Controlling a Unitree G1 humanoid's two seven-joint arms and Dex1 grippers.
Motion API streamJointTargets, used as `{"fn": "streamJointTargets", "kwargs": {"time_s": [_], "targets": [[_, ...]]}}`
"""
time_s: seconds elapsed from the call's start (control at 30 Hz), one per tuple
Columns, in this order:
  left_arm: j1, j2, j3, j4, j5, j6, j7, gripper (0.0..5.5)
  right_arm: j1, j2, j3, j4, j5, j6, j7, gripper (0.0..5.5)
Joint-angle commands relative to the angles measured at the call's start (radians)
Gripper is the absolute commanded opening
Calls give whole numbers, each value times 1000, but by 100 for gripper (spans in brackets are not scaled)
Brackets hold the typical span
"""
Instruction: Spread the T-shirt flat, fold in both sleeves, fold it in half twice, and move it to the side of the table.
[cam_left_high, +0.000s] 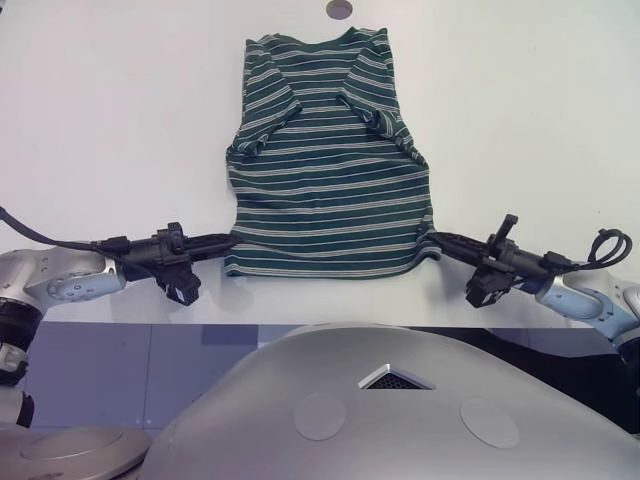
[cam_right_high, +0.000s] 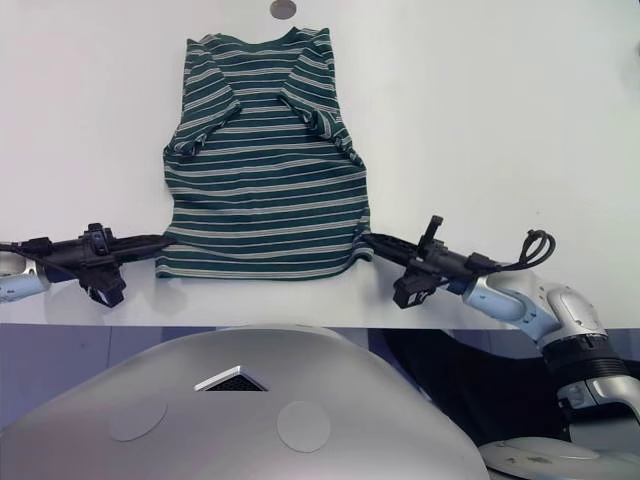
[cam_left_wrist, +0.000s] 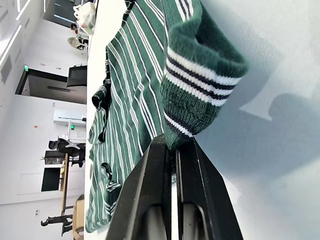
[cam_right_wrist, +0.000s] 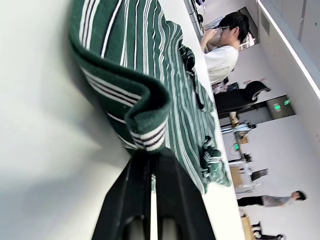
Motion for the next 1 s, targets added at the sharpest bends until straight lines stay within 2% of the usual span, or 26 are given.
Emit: {"fn": "streamJointTargets", "kwargs": {"time_s": [0.03, 0.07, 0.13, 0.17, 0.2, 0.27, 0.33, 0.43, 0.57, 0.67, 0.8, 0.9, 0.97, 1.0], "targets": [[2, -31, -161, 129, 50, 19, -193, 1, -23, -75, 46, -120, 263, 188, 266, 0], [-8, -23, -177, 124, 9, 4, -223, 1, -24, -83, 47, -150, 313, 227, 315, 0], [-2, 108, -277, -137, -322, 133, -432, 1, -47, -159, 71, -319, 513, 437, 522, 0], [-56, 156, -318, -290, -535, 259, -589, 1, -80, -194, 78, -411, 630, 559, 624, 0], [-133, 172, -342, -377, -725, 371, -748, 1, -113, -219, 78, -481, 721, 662, 708, 0], [-250, 149, -340, -450, -958, 542, -960, 1, -163, -242, 72, -554, 814, 790, 817, 0], [-298, 123, -309, -501, -1090, 676, -1087, 1, -204, -260, 75, -589, 858, 888, 916, 0], [-297, 142, -262, -577, -1174, 833, -1226, 1, -224, -280, 56, -637, 912, 1001, 1013, 0], [-284, 239, -211, -664, -1242, 1026, -1479, 1, -196, -339, -13, -709, 1028, 1145, 1112, 0], [-262, 231, -158, -687, -1243, 1082, -1546, 1, -187, -335, -40, -731, 1044, 1194, 1143, 0], [-229, 351, -29, -911, -1445, 1315, -1608, 1, -123, -387, -80, -825, 1112, 1284, 1209, 0], [-207, 388, 66, -955, -1582, 1465, -1617, 1, -150, -338, -115, -827, 1187, 1362, 1193, 0], [-219, 376, 122, -936, -1662, 1569, -1608, 1, -226, -289, -148, -768, 1242, 1417, 1173, 0], [-279, 299, 105, -872, -1643, 1624, -1591, 1, -300, -251, -163, -688, 1255, 1446, 1160, 0]]}}
